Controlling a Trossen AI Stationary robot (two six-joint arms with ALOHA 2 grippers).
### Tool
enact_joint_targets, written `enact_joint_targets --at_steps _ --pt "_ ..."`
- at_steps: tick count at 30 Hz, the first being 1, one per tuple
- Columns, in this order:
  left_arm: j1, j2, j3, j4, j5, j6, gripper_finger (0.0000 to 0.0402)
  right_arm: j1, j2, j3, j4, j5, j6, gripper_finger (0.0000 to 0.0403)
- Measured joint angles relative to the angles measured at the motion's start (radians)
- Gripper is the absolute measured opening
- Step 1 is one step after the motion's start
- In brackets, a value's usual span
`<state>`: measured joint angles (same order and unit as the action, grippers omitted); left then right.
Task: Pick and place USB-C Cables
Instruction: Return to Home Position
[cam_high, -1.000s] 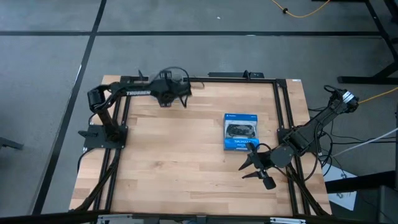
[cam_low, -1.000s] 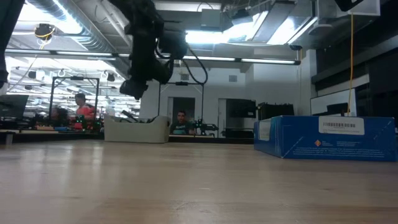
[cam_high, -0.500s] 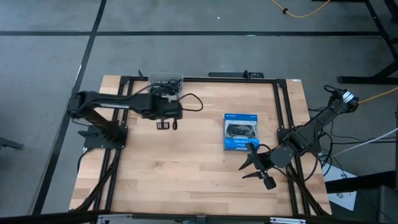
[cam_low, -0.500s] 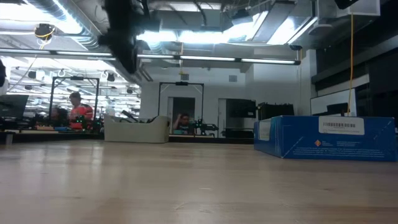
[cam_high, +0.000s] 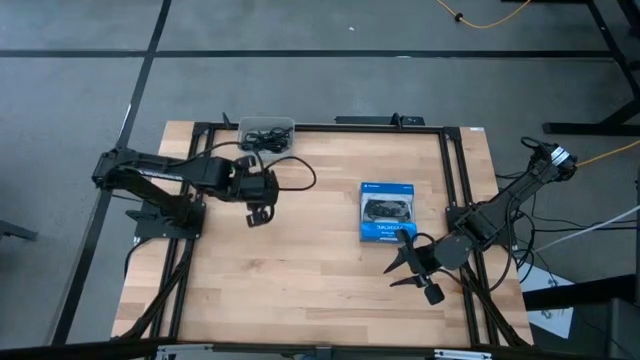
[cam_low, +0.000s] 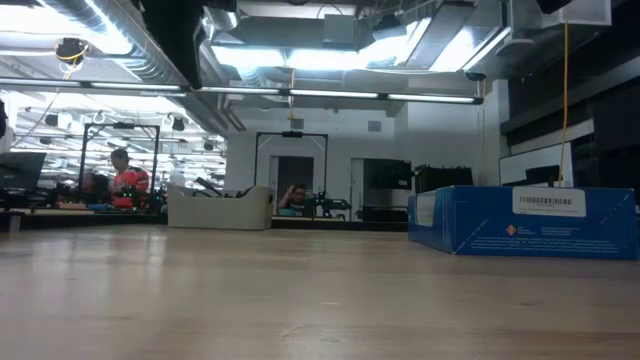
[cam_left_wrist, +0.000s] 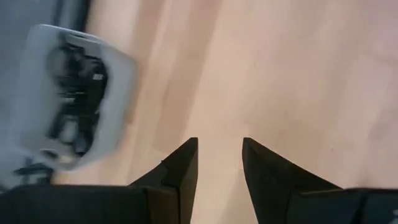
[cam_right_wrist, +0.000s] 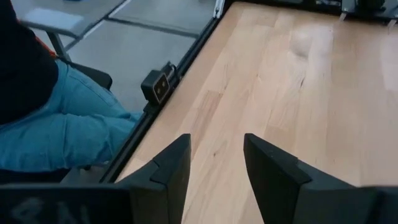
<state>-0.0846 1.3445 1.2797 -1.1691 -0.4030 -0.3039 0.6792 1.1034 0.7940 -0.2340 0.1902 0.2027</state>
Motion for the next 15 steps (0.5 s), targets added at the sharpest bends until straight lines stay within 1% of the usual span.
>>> enact_joint_targets --at_steps 1,5,8,11,13,15 --pt "0.000 0.000 0.000 0.002 0.025 -0.001 0.0118 0.000 -0.001 0.000 -0.011 0.000 -0.001 0.0153" --pt "0.004 -0.010 -0.016 0.006 0.061 0.021 0.0118 0.000 -0.009 0.000 -0.060 0.000 0.002 0.0153" --pt "0.014 -0.069 -0.064 0.057 0.102 0.024 0.0118 0.000 -0.032 0.000 -0.084 0.000 0.006 0.0153" --pt "0.030 -0.171 -0.168 0.133 0.145 0.035 0.0118 0.000 -0.074 -0.004 -0.091 0.000 -0.001 0.0153" --pt "0.037 -0.260 -0.251 0.254 0.171 0.044 0.0118 0.000 -0.121 -0.032 -0.085 0.000 -0.007 0.0153" --pt "0.041 -0.372 -0.357 0.330 0.205 0.045 0.0118 0.000 -0.173 -0.080 -0.053 0.000 -0.014 0.0153"
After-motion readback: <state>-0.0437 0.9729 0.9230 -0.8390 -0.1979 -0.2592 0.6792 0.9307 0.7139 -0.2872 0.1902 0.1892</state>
